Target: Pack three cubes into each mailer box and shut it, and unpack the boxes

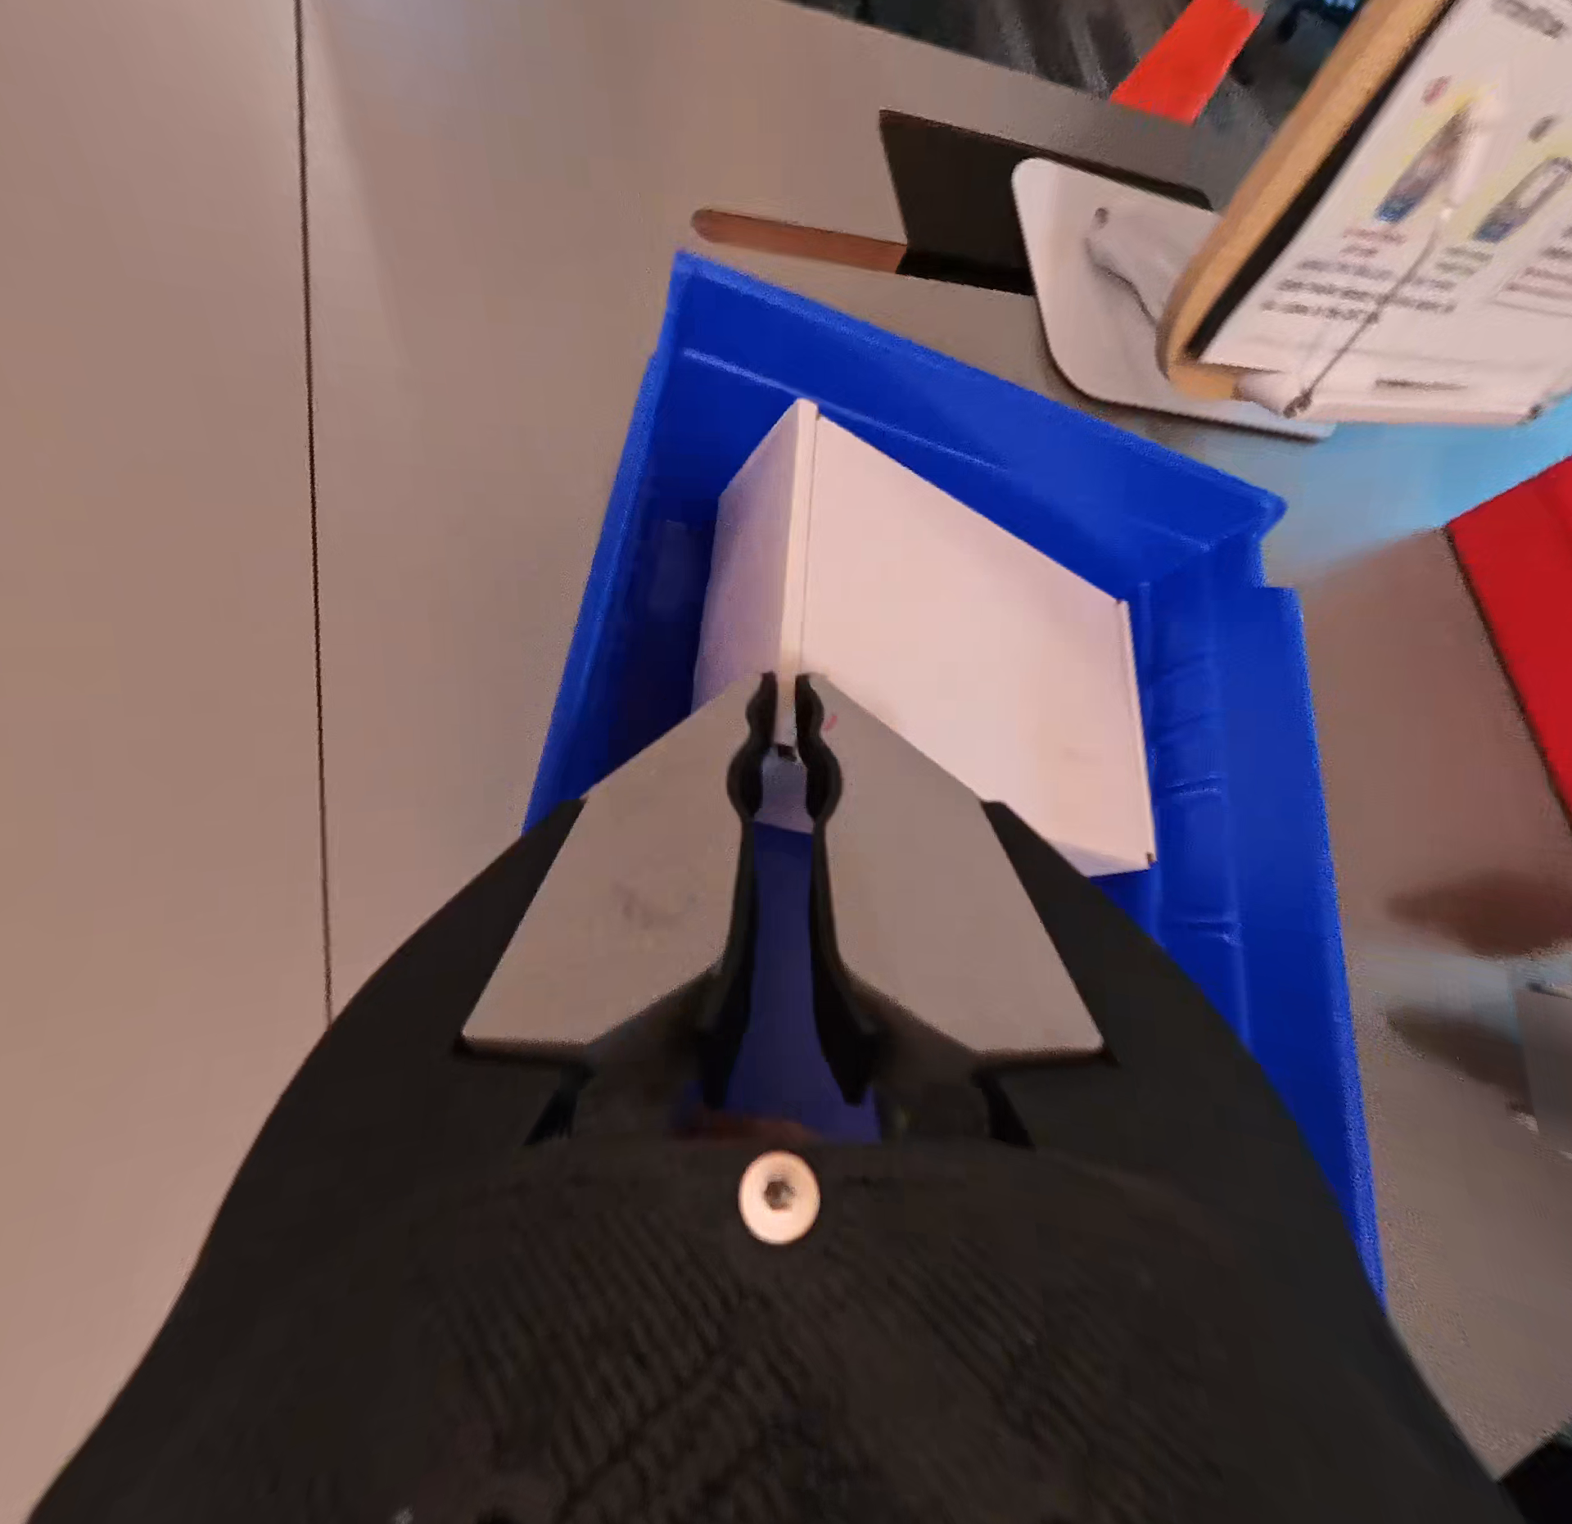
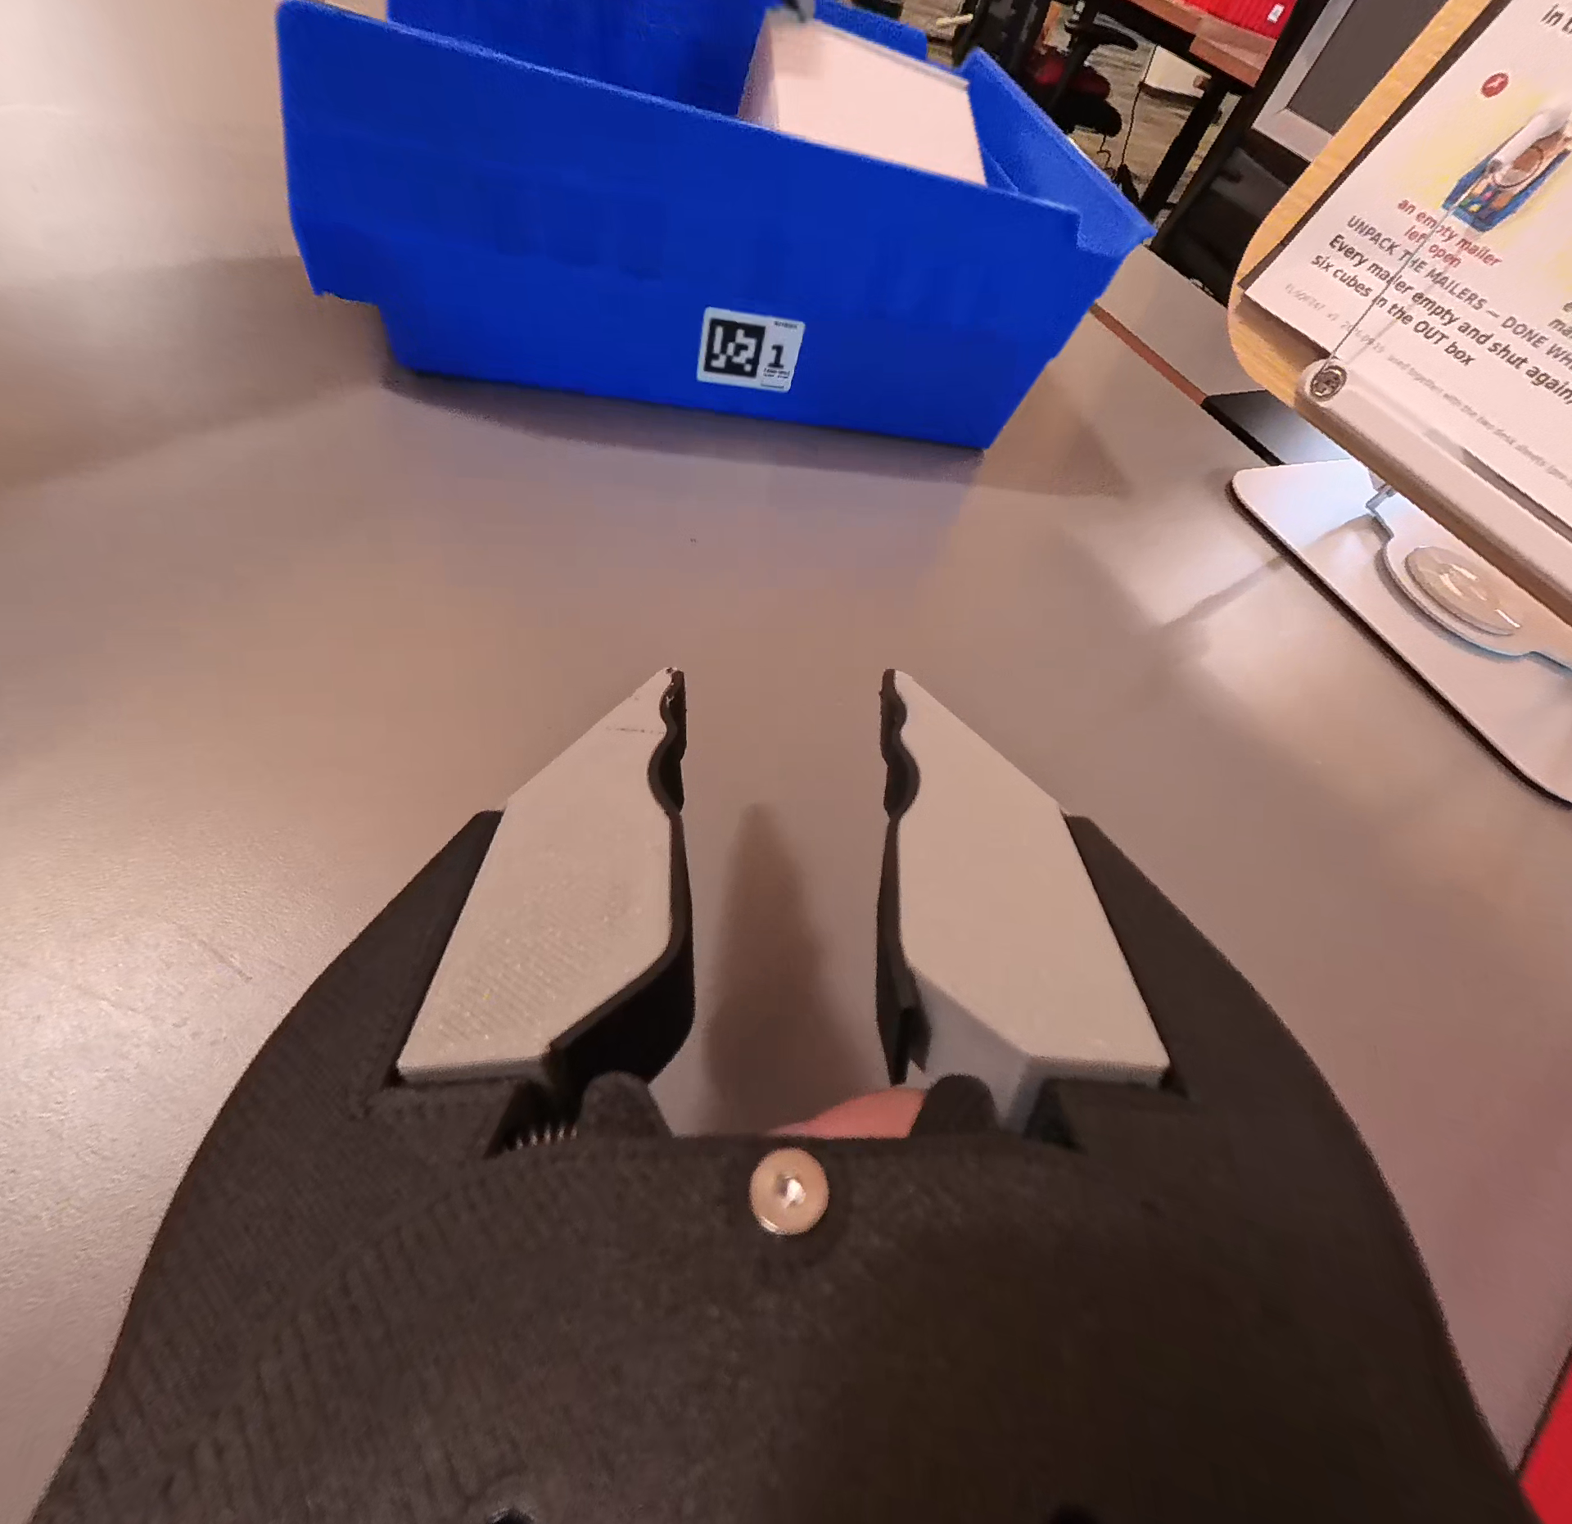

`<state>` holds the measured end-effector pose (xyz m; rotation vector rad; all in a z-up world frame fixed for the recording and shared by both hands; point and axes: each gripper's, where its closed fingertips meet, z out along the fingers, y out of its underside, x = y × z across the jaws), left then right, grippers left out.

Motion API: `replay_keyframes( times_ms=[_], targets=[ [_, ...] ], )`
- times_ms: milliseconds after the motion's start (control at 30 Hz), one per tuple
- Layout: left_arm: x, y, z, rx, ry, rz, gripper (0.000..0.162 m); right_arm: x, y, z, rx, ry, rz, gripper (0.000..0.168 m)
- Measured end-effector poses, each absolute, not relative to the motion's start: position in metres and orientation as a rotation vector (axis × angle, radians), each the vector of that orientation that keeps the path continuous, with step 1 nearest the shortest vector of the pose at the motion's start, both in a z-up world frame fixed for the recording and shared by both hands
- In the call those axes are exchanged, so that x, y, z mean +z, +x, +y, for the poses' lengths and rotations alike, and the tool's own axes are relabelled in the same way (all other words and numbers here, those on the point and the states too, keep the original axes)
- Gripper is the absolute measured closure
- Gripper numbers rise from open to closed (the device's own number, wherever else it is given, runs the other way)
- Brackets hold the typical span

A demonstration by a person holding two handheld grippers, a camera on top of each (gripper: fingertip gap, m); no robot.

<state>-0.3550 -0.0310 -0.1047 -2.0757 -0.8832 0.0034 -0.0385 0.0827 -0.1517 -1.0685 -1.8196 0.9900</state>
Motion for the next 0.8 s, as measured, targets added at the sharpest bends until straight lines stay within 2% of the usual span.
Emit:
replay_keyframes(
  times_ms=[167,367,800],
  targets=[
    [-0.102,-0.34,-0.026,0.347,-2.328,-0.618,0.16,-0.152,-0.039,0.079,0.992,-1.059,-1.829,0.125],
    [-0.078,-0.301,0.004,0.283,-2.337,-0.483,0.16,-0.153,-0.038,0.078,0.977,-1.046,-1.838,0.125],
    [-0.095,-0.294,0.007,0.343,-2.403,-0.445,0.16,-0.154,-0.038,0.077,0.972,-1.038,-1.842,0.125]
  ],
)
